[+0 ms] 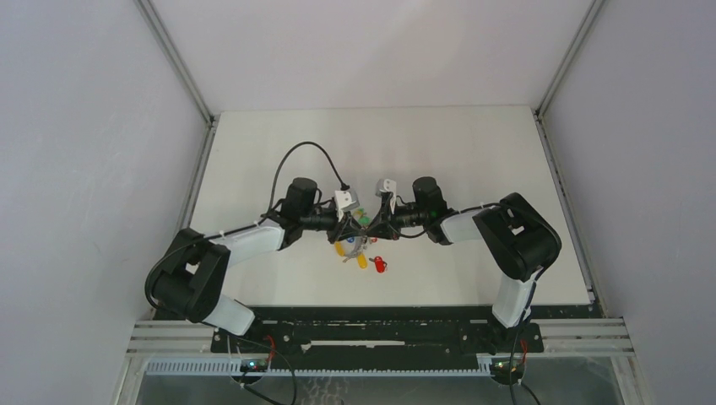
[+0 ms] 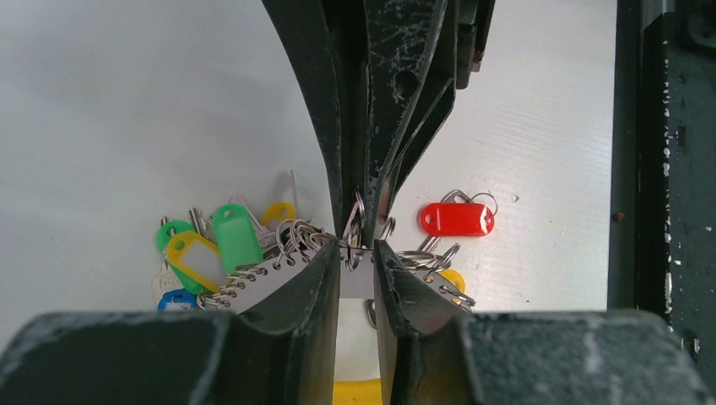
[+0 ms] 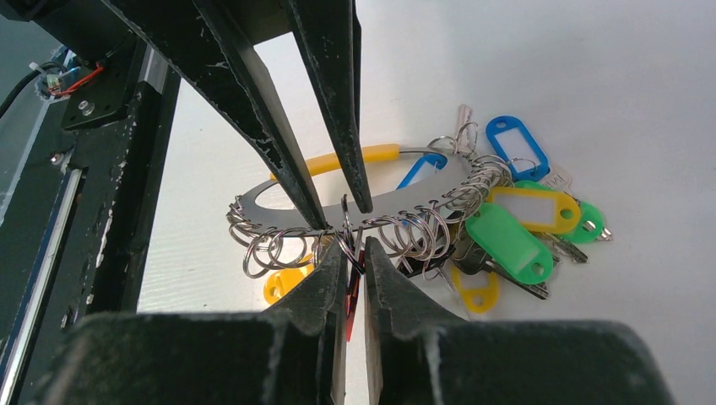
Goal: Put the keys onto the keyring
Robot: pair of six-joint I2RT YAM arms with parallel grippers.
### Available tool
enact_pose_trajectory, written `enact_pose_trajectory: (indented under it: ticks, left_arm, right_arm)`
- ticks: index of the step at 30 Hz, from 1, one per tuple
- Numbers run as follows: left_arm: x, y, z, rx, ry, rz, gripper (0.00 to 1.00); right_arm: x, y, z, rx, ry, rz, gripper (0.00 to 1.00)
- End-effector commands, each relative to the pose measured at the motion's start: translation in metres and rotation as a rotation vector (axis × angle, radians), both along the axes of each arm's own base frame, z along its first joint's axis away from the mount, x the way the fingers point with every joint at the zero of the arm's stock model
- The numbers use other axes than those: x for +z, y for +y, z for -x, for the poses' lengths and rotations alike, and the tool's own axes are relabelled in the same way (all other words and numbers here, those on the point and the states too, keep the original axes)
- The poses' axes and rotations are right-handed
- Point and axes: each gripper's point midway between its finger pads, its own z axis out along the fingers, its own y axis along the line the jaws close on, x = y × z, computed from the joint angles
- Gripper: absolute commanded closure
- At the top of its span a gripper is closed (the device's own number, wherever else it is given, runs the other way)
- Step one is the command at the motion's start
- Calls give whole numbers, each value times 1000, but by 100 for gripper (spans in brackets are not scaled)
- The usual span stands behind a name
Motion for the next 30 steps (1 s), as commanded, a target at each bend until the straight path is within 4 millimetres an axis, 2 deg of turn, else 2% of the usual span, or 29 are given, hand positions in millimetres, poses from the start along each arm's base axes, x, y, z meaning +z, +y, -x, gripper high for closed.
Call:
enact_pose_trajectory:
  ticks: [1,13,21,24,30]
  left_arm:
    - [23,-9,-10,-34,-55,45,75]
    - [15,-9,-6,-67,-23,19,83]
    - [18,-9,-5,-81,-27,24,99]
    - [18,-6,-3,-77,-53,15,100]
    - [26,0,-3,-57,-117,11,100]
  right_arm:
    - [14,5,4,43,-59,-34,100]
    - [15,6,6,50,-68,-32,100]
    - [14,5,6,48,-70,-22,100]
    - [13,2,5,36,-65,-8,100]
    - [14,-7,2,7,-89,38,92]
